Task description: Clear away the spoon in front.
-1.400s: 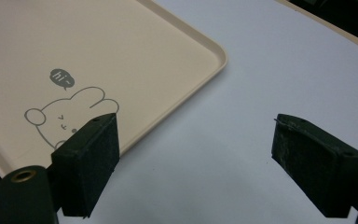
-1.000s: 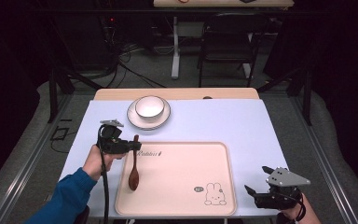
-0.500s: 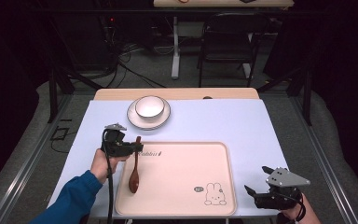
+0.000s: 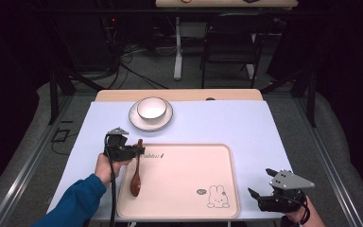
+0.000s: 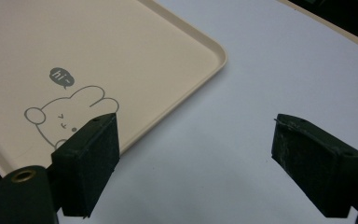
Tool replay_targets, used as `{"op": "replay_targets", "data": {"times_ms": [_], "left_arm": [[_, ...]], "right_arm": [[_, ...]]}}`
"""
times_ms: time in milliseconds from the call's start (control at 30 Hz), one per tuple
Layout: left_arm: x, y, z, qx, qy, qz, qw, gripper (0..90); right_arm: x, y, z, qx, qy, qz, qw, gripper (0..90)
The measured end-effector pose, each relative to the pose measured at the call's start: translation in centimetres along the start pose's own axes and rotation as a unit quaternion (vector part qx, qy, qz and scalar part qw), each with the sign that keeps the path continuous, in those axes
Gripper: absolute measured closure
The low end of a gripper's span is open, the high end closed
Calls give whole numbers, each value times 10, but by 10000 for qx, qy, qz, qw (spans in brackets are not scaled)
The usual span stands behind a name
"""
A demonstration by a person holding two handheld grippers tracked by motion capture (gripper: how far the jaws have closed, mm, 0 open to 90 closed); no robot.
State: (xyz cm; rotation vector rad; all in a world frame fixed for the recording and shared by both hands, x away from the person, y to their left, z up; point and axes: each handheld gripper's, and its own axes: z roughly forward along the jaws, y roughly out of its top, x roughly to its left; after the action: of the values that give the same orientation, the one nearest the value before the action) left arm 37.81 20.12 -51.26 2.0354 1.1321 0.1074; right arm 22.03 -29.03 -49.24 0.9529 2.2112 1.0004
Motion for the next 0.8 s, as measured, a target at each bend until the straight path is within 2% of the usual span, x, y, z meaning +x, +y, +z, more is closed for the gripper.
{"op": "replay_targets", "data": {"times_ms": [400,800], "left_arm": [[3,-4,5,39,81,-95,9999,762],[4,-6,17,361,187,-110,9991,748]], "right_arm": [[0,0,0,12,2,2,10000,143],[0,0,0,-6,13,-16,10000,143]]}}
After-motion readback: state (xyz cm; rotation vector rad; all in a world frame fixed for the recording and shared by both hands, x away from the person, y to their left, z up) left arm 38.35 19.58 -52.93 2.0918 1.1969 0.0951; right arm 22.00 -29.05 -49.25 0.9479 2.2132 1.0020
